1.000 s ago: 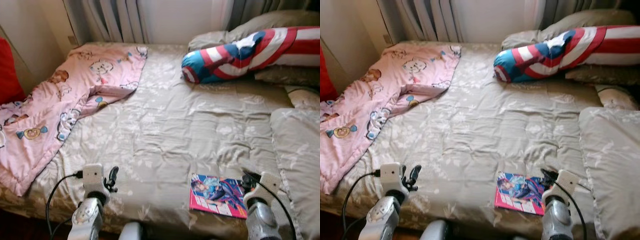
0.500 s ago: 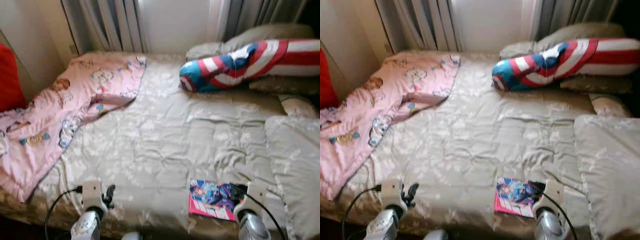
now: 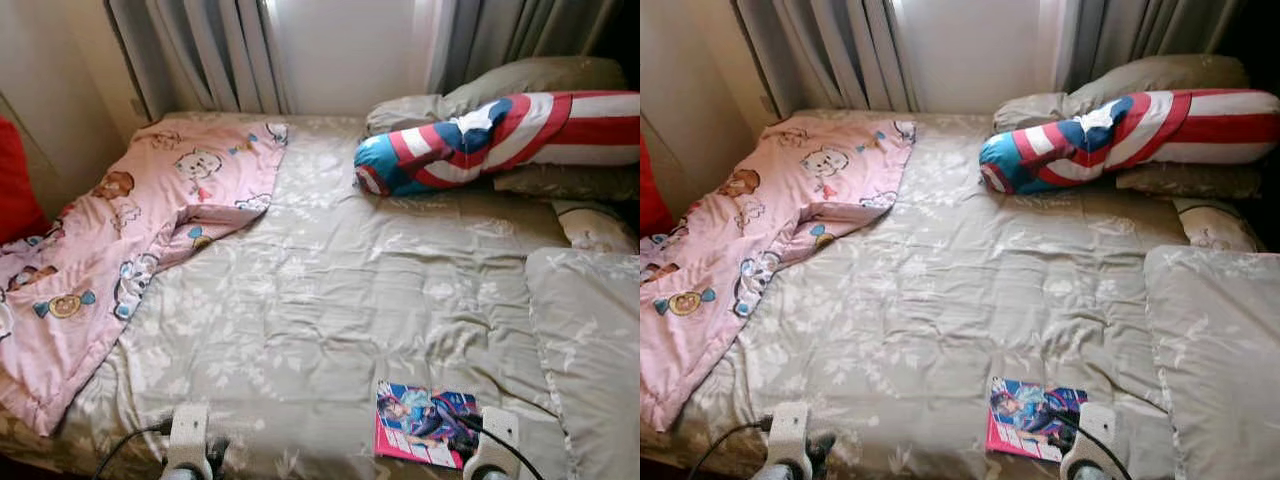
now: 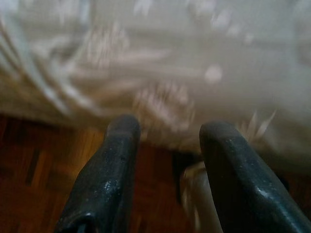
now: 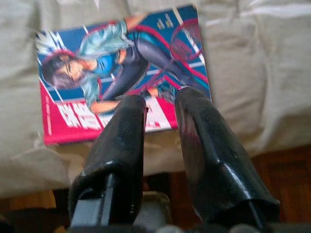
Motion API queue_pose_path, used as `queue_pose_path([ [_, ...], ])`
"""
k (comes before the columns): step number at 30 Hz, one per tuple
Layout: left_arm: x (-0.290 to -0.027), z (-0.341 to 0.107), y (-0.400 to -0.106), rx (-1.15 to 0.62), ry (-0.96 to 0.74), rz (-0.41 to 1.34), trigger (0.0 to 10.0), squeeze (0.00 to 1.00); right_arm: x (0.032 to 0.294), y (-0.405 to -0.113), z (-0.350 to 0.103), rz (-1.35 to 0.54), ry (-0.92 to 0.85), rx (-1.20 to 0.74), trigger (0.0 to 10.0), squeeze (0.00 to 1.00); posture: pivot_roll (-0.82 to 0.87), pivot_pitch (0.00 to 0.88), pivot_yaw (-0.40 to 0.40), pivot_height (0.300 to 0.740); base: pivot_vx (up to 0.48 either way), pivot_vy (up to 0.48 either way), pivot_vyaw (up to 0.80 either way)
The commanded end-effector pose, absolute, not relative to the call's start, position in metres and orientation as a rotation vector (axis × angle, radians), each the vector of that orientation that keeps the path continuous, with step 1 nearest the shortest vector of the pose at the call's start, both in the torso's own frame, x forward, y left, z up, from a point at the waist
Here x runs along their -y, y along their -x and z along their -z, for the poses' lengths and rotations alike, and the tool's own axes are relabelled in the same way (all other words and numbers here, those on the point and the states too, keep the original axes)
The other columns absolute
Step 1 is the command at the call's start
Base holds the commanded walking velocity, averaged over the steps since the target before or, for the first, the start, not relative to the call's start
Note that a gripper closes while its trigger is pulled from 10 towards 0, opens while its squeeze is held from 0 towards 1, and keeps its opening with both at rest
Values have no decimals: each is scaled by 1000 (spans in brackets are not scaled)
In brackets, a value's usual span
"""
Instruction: Clean up the room
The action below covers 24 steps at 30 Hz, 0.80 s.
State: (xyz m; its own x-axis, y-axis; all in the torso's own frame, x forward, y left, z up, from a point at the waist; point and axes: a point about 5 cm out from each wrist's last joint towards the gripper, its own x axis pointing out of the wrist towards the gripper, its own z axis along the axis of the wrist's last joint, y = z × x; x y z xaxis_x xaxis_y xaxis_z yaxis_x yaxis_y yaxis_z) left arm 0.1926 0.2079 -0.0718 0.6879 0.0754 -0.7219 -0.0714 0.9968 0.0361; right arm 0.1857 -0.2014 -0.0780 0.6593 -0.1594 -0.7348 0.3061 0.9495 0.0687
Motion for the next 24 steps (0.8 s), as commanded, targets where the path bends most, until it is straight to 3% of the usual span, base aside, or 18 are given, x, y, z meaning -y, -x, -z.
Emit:
queue_pose_path([
  [1, -204, 72, -194, -811, -5, -70, 10000, 0, 195, -180, 82, 238, -201, -845, 10000, 0, -24, 0, 34, 740, 0, 0, 0],
  [14, -200, 74, -193, -826, -1, -73, 10000, 0, 186, -179, 84, 162, -149, -866, 10000, 0, -32, 0, 41, 740, 0, 0, 0],
  [24, -207, 77, -186, -851, -5, -97, 10000, 0, 185, -178, 85, 153, -133, -879, 10000, 0, -26, 0, 44, 740, 0, 0, 800],
])
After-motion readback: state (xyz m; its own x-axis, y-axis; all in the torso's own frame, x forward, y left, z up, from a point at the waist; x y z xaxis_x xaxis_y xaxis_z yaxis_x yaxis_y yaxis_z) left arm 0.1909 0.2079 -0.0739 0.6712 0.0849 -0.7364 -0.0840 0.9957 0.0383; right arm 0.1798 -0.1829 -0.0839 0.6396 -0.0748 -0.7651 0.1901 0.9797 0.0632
